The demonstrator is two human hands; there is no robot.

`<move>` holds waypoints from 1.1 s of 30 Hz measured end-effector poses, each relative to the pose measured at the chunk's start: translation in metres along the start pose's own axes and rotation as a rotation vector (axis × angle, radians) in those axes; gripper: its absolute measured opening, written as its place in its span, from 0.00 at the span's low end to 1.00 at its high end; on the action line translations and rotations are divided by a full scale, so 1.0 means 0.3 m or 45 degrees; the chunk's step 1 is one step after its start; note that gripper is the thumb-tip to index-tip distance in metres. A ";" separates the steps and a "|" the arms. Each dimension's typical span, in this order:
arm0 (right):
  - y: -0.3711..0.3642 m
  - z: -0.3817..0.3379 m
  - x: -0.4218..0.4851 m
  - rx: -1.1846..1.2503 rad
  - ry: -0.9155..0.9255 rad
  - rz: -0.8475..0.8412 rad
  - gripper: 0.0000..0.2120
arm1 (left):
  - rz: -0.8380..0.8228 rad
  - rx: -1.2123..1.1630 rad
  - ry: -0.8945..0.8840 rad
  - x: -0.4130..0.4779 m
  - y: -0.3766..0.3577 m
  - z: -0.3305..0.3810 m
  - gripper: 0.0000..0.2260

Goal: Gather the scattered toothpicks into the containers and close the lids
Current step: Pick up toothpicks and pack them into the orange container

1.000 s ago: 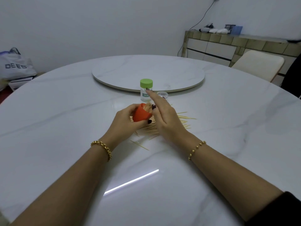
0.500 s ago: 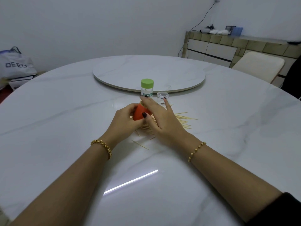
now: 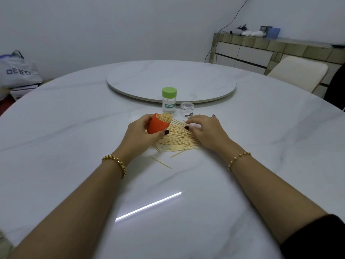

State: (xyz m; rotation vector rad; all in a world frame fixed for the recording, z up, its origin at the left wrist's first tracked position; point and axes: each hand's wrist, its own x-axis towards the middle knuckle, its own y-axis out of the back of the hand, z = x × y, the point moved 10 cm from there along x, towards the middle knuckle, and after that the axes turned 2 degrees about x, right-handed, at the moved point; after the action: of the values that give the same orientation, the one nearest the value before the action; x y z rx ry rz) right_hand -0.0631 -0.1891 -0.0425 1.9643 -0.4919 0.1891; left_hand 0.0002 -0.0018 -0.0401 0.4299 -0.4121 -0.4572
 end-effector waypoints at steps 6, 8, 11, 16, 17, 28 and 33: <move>-0.014 -0.029 -0.004 -0.200 0.079 0.012 0.12 | -0.007 0.018 -0.003 0.001 -0.005 -0.003 0.27; -0.010 -0.038 -0.005 -0.237 0.098 0.056 0.11 | -0.012 0.025 -0.004 -0.001 -0.009 -0.001 0.27; -0.006 -0.045 -0.005 -0.250 0.112 0.112 0.10 | -0.015 0.030 -0.016 -0.005 -0.011 0.007 0.26; 0.009 -0.042 -0.005 -0.243 0.100 0.189 0.10 | -0.021 0.048 -0.032 -0.012 -0.017 0.020 0.24; 0.015 -0.037 -0.006 -0.222 0.090 0.210 0.10 | -0.018 0.049 -0.031 -0.013 -0.016 0.020 0.23; 0.081 -0.022 -0.026 0.090 0.058 0.409 0.09 | -0.012 0.047 -0.030 -0.013 -0.011 0.021 0.23; 0.099 -0.051 -0.039 0.176 0.133 0.473 0.09 | -0.009 0.049 -0.029 -0.011 -0.011 0.015 0.23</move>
State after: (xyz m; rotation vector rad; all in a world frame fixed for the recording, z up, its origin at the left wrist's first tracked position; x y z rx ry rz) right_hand -0.0847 -0.1832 -0.0153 1.9693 -0.7900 0.5708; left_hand -0.0056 -0.0042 -0.0388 0.4638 -0.4423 -0.4622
